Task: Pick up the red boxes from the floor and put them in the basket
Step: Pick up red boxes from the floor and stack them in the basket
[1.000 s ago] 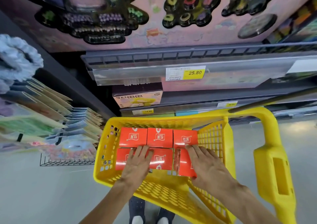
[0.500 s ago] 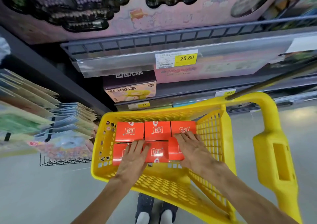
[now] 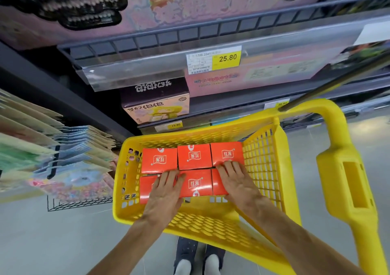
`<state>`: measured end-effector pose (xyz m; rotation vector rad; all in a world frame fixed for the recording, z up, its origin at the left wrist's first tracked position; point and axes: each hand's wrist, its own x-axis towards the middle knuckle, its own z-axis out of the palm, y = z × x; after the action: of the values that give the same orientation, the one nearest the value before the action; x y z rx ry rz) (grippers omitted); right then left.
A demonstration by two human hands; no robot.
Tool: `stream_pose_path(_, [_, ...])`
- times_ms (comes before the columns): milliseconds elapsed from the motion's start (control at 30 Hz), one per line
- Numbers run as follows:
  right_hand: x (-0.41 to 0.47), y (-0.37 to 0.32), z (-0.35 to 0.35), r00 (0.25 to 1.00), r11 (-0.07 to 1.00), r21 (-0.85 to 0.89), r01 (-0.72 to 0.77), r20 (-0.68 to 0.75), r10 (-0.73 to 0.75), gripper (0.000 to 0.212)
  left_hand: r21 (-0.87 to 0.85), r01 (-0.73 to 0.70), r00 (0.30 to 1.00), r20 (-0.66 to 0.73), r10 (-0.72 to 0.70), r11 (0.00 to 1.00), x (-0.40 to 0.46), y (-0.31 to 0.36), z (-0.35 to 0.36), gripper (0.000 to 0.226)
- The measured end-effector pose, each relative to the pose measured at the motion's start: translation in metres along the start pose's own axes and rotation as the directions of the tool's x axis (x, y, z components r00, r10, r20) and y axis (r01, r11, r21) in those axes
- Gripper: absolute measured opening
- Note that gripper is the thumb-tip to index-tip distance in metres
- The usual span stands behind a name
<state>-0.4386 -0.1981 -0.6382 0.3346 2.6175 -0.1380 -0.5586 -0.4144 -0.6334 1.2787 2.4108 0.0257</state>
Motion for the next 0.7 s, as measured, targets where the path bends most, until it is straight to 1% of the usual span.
stream_pose_path(100, [-0.013,0.001,-0.014,1.000,1.000,0.025,-0.005,0.009,0.005,0.116,-0.029,-0.036,0.999,-0.016,0.035,0.999,-0.002,0.003,-0.017,0.072])
stream_pose_path(200, [-0.040,0.007,-0.053,0.999,0.994,0.109,-0.025,-0.035,0.029,0.104,-0.059,-0.116,0.988,-0.106,0.109,0.991,-0.002,0.017,-0.064,0.064])
stream_pose_path(267, [-0.068,0.015,-0.092,0.989,0.996,0.092,0.013,-0.149,0.001,0.097,-0.061,-0.200,0.965,-0.187,0.185,0.978,-0.001,0.036,-0.113,0.059])
stream_pose_path(333, [-0.104,0.031,-0.134,0.961,0.995,0.099,0.028,-0.275,0.000,0.088,-0.052,-0.297,0.927,-0.254,0.275,0.954,0.001,0.063,-0.168,0.058])
stream_pose_path(400, [-0.156,0.049,-0.178,0.937,0.995,0.094,0.015,-0.349,0.019,0.078,-0.020,-0.400,0.878,-0.293,0.378,0.916,-0.003,0.102,-0.225,0.059])
stream_pose_path(467, [-0.212,0.072,-0.223,0.905,0.994,0.101,-0.047,-0.416,0.085,0.076,0.015,-0.501,0.818,-0.318,0.479,0.866,-0.007,0.146,-0.279,0.062])
stream_pose_path(533, [-0.272,0.095,-0.260,0.867,0.982,0.130,-0.141,-0.463,0.185,0.075,0.008,-0.588,0.760,-0.335,0.556,0.809,-0.013,0.194,-0.324,0.063])
stream_pose_path(600, [-0.332,0.121,-0.289,0.808,0.953,0.158,-0.257,-0.506,0.302,0.073,0.000,-0.667,0.699,-0.345,0.626,0.745,-0.016,0.243,-0.361,0.064])
stream_pose_path(700, [-0.419,0.161,-0.320,0.706,0.878,0.251,-0.408,-0.523,0.478,0.071,0.008,-0.761,0.605,-0.355,0.713,0.649,-0.015,0.318,-0.400,0.064])
